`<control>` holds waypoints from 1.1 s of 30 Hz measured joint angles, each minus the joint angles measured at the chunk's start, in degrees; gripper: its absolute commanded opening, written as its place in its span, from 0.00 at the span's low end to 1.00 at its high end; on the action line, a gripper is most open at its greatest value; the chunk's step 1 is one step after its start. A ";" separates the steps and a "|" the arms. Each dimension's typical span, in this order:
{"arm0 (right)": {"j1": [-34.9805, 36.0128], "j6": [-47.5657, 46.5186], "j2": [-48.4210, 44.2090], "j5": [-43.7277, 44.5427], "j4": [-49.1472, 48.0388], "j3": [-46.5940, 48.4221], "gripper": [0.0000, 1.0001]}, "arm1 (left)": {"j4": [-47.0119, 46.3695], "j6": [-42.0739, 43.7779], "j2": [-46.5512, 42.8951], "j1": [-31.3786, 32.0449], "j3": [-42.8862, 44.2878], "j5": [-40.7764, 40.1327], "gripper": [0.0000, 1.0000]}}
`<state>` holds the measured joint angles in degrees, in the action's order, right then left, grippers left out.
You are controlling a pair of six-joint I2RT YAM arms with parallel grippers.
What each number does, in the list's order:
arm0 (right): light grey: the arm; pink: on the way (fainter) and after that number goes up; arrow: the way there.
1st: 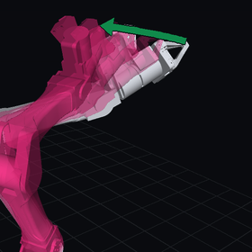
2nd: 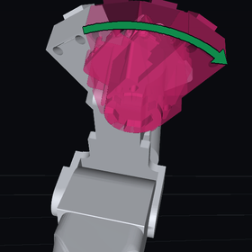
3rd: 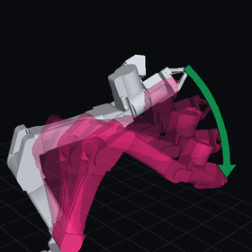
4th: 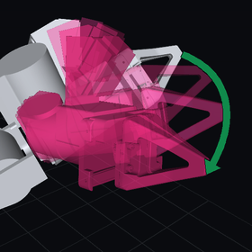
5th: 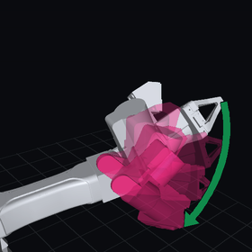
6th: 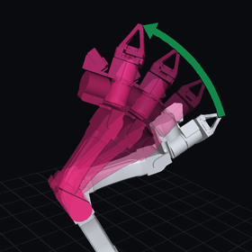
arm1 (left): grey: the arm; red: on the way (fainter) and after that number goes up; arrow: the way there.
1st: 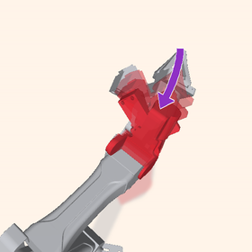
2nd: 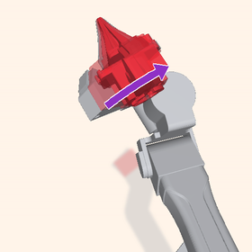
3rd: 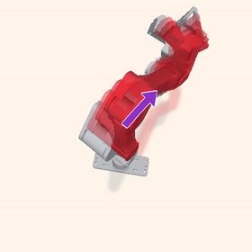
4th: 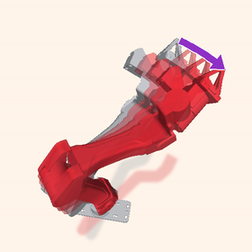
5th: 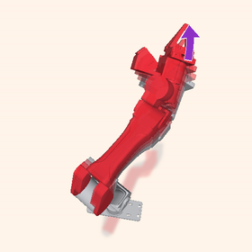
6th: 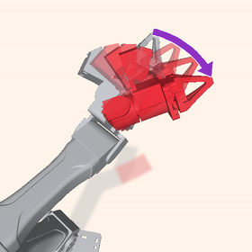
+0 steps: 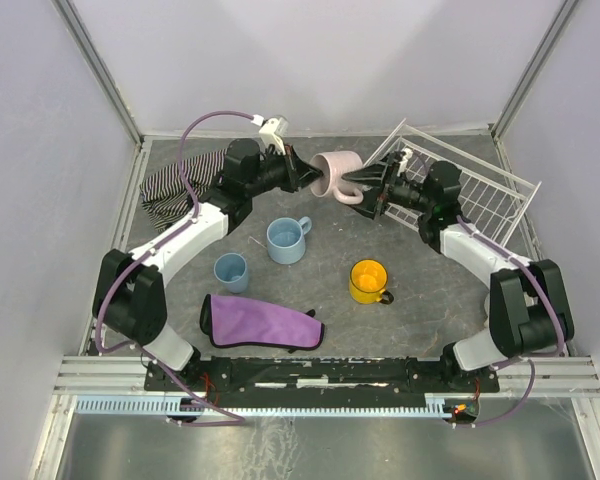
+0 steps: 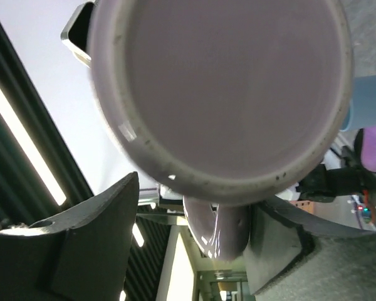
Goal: Load the cups into the dish rack
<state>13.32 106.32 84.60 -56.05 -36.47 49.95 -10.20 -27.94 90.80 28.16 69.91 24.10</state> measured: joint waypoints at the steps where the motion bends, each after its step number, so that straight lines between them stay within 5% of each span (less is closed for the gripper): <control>1: 0.63 1.49 0.63 0.44 -2.05 -0.04 0.65 | -1.03 -0.22 -0.07 0.00 -0.15 0.02 0.03; 7: 4.28 7.10 2.99 2.25 -10.40 -0.50 0.55 | -5.95 -2.01 -0.07 0.17 -0.66 -0.04 0.03; 11: 5.14 9.97 4.50 3.87 -16.87 -1.51 0.39 | -8.57 -2.75 -0.07 0.07 -1.31 -0.57 0.03; 20: 5.86 13.66 9.05 7.30 -29.79 -3.02 0.36 | -14.16 -4.31 -0.11 -0.44 -4.52 -1.66 0.03; 25: 5.99 14.36 9.35 7.52 -32.28 -3.15 0.01 | -16.13 -4.44 -0.76 -0.46 -4.74 -1.55 0.03; 30: 6.14 14.53 9.51 7.37 -33.29 -2.99 0.01 | -16.17 -4.37 -1.36 -0.50 -4.74 -1.53 0.03; 33: 6.10 11.87 7.13 6.45 -25.75 -1.84 0.01 | -15.15 -4.35 -1.36 -0.52 -4.74 -1.70 0.11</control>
<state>19.42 118.19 91.72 -49.60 -62.22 48.12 -25.34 -32.29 89.45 27.64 65.17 22.39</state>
